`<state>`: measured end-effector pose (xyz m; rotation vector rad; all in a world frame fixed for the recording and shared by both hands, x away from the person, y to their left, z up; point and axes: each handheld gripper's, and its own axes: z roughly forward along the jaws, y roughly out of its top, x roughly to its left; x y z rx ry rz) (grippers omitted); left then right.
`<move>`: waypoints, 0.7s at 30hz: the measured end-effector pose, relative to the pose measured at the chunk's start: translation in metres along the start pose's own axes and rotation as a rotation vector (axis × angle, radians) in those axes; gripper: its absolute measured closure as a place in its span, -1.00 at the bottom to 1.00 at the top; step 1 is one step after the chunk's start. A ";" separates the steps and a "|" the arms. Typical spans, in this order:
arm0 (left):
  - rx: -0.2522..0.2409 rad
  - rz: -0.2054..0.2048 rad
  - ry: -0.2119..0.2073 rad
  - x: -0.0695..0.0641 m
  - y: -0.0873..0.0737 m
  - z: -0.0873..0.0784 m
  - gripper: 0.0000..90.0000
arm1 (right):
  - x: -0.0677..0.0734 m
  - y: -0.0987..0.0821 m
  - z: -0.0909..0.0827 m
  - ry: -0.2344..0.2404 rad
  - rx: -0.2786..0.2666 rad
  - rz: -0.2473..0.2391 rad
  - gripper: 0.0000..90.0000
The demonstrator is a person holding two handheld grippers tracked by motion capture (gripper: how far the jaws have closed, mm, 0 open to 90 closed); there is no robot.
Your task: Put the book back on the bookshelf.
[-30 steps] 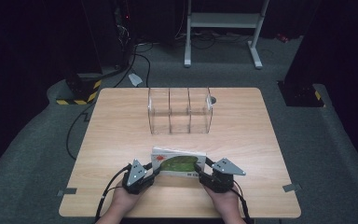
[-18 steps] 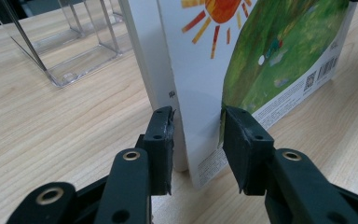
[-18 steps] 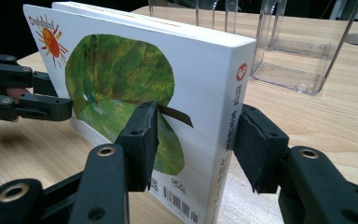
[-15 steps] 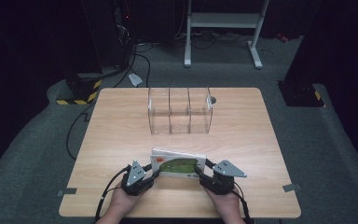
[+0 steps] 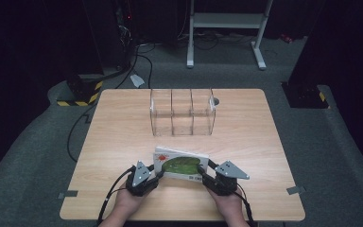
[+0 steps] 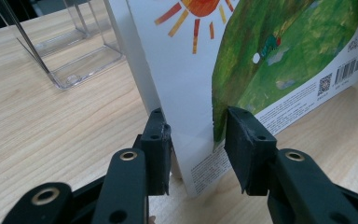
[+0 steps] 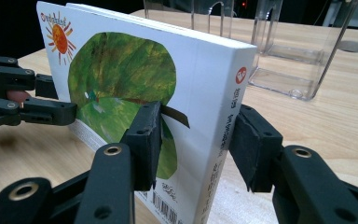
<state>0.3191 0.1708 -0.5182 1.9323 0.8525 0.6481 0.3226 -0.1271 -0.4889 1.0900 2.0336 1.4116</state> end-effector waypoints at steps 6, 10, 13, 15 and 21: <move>0.001 -0.005 0.022 0.002 0.003 0.007 0.36 | -0.003 0.001 0.006 -0.014 -0.022 -0.006 0.23; -0.004 -0.007 0.032 0.004 0.004 0.011 0.37 | -0.005 0.001 0.008 -0.016 -0.028 -0.013 0.23; 0.003 -0.006 0.030 0.003 0.003 0.011 0.37 | -0.005 0.000 0.007 -0.017 -0.032 -0.025 0.23; 0.017 -0.016 0.017 0.004 0.003 0.009 0.37 | -0.005 -0.001 0.006 -0.006 -0.037 -0.028 0.22; 0.020 -0.016 -0.003 0.003 0.002 0.002 0.37 | -0.007 -0.005 0.004 0.047 -0.019 -0.004 0.08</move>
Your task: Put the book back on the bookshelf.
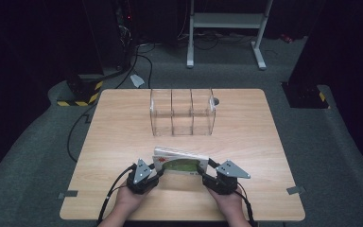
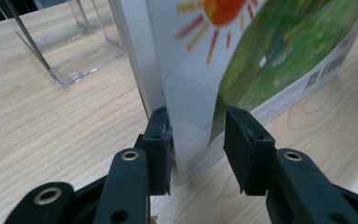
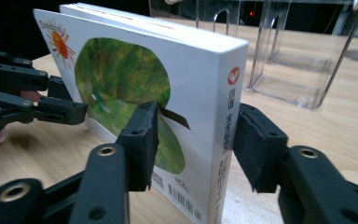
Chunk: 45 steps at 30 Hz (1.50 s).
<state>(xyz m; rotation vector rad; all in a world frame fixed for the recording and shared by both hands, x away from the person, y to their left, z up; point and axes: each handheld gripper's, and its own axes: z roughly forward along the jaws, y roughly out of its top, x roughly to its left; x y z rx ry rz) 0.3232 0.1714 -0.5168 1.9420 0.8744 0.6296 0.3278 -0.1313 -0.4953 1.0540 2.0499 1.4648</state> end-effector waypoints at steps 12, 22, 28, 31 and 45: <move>-0.007 -0.068 -0.019 0.010 -0.002 -0.013 0.09 | -0.009 0.006 0.002 0.049 0.012 0.010 -0.38; 0.028 -0.093 0.041 0.019 -0.015 -0.027 0.03 | -0.009 0.016 0.017 0.109 0.012 -0.030 -0.45; 0.037 -0.121 0.084 0.026 -0.021 -0.037 0.02 | -0.008 0.021 0.023 0.136 0.014 -0.037 -0.49; 0.067 -0.146 0.117 0.032 -0.025 -0.039 0.02 | -0.008 0.021 0.025 0.129 0.022 -0.055 -0.36; 0.159 -0.158 0.204 0.043 -0.031 -0.037 -0.06 | -0.006 0.021 0.023 0.146 0.004 -0.100 -0.06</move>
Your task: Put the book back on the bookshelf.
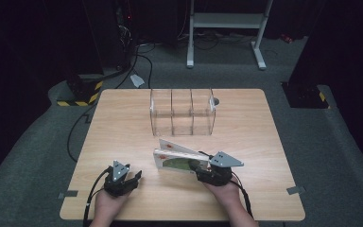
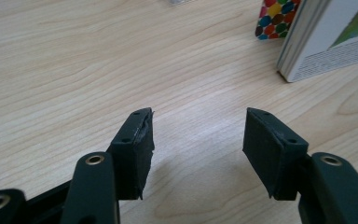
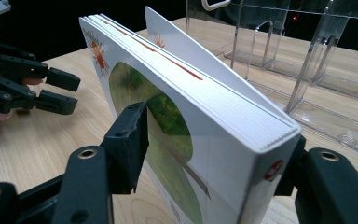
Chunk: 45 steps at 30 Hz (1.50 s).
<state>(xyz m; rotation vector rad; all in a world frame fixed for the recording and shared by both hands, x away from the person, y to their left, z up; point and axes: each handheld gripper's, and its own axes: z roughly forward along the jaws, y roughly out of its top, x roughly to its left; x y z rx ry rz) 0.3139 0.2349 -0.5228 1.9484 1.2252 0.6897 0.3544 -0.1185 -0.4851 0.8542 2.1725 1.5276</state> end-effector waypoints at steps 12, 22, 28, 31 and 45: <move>0.031 -0.038 0.028 0.010 0.001 0.005 -0.11 | 0.000 -0.002 -0.003 -0.008 -0.007 -0.024 0.00; 0.061 -0.025 0.037 0.010 0.000 0.009 -0.17 | -0.003 0.001 -0.006 -0.004 -0.004 0.015 0.15; 0.075 -0.067 -0.007 0.016 0.000 0.012 -0.28 | -0.002 0.000 -0.006 -0.017 -0.002 0.012 0.15; 0.081 -0.052 -0.026 0.015 0.001 0.012 -0.34 | -0.002 -0.001 -0.006 -0.017 -0.005 0.018 0.15; 0.079 -0.051 -0.029 0.015 0.001 0.012 -0.34 | -0.002 -0.002 -0.006 -0.015 -0.012 0.011 0.16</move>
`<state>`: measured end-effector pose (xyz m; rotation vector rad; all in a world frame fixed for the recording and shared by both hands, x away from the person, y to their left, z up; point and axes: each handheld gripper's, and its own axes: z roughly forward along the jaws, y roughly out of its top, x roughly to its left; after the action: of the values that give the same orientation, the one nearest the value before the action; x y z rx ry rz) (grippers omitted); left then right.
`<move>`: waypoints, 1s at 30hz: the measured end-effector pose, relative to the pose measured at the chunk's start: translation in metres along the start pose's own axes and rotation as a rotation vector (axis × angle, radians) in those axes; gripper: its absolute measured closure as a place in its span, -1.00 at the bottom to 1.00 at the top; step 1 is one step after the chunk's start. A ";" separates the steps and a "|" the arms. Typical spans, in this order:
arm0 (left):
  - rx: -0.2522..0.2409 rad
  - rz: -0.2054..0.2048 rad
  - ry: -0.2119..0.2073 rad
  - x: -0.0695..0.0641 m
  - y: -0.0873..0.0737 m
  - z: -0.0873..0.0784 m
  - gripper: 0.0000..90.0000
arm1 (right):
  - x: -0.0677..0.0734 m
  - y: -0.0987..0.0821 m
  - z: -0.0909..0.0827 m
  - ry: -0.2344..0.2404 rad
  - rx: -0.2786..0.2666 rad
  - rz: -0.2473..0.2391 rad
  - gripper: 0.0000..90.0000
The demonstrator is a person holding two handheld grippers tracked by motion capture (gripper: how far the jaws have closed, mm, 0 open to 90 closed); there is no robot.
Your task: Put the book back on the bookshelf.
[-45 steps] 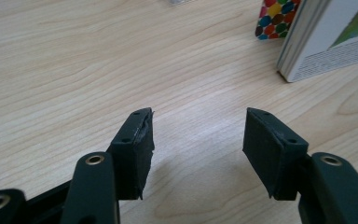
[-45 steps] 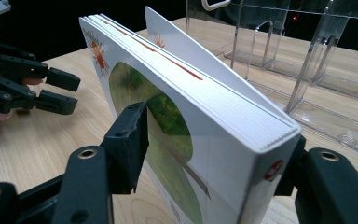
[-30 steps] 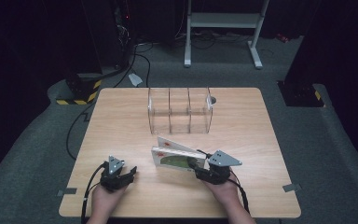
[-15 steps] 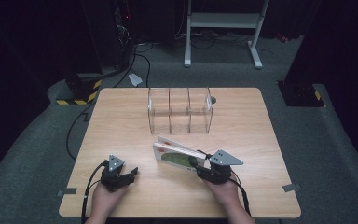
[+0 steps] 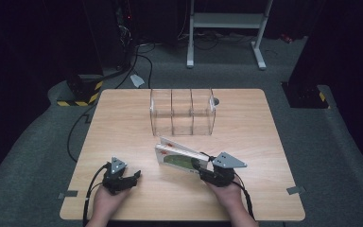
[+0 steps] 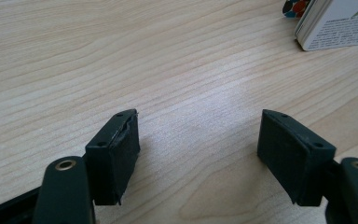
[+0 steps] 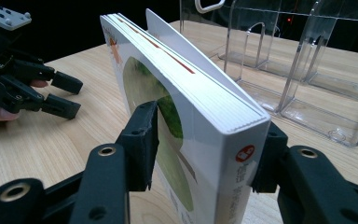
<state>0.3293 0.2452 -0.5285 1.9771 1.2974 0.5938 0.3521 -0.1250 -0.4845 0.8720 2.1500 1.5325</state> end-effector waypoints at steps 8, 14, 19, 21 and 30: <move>0.006 -0.032 0.044 0.002 0.001 0.001 -0.38 | 0.000 0.000 -0.002 0.013 0.007 -0.016 0.33; -0.004 -0.005 0.055 0.003 0.003 0.002 -0.36 | 0.002 0.001 -0.004 0.039 0.020 -0.017 0.58; 0.004 -0.027 0.065 0.005 0.004 0.004 -0.38 | 0.005 0.001 -0.004 0.033 0.024 -0.034 0.63; 0.001 -0.013 0.086 0.006 0.004 0.004 -0.38 | 0.006 0.001 -0.006 0.024 0.029 -0.047 0.64; -0.002 0.002 0.115 0.009 0.012 0.012 -0.40 | 0.008 -0.001 -0.016 0.005 0.026 -0.047 0.65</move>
<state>0.3479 0.2467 -0.5274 1.9675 1.3628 0.7183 0.3361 -0.1315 -0.4796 0.8206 2.1826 1.4883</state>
